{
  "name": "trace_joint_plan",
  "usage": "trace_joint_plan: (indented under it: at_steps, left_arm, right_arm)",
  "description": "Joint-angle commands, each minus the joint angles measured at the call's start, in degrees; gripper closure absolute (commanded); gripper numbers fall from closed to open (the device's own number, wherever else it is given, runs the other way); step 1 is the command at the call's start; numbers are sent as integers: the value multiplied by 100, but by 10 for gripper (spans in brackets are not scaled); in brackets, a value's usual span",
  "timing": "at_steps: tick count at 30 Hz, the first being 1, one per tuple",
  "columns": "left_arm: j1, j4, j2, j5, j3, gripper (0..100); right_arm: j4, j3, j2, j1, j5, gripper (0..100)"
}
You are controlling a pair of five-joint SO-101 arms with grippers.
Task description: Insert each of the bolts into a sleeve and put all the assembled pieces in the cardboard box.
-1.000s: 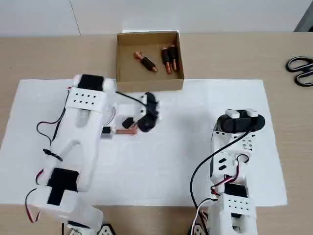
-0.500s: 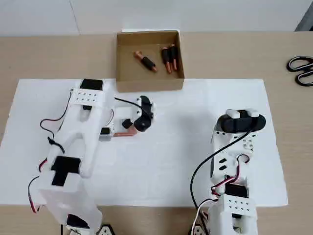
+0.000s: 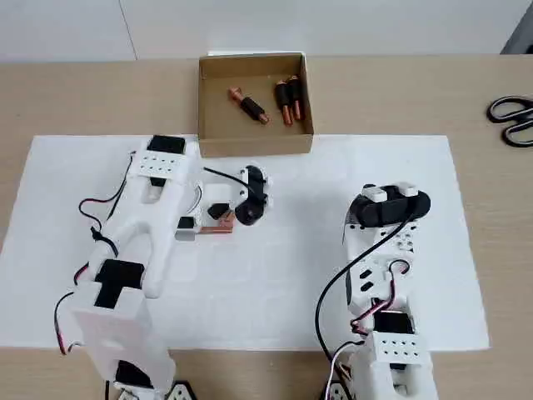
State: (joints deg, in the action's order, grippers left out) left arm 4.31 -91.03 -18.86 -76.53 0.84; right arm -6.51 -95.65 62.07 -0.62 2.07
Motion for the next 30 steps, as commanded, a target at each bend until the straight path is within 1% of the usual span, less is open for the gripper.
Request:
trace_joint_plan:
  at_steps: [1,3,9,11,13,16,22,25,30]
  left_arm:
    - [44,-211,44,-2136,-418,844]
    - [35,-246,44,-2119,-453,848]
    - [70,-255,53,-1618,-453,848]
    - [88,-466,79,-1380,-541,848]
    - [193,-923,237,-905,-787,848]
    - [404,-888,563,360,-866,852]
    - [941,-888,1565,3121,-954,936]
    - [1037,-888,1881,4747,-945,944]
    - [1037,-870,1855,7437,-936,944]
  right_arm:
    - [-101,-44,92,-22,53,995]
    - [-101,-44,92,-22,53,995]
    - [-101,-44,92,-22,53,995]
    - [-101,-44,101,-22,53,995]
    - [-101,-44,101,-22,53,995]
    - [-101,-44,101,-22,53,995]
    - [-101,-44,101,-22,53,995]
    - [-101,-44,101,-22,53,995]
    - [-110,-44,101,-22,53,995]
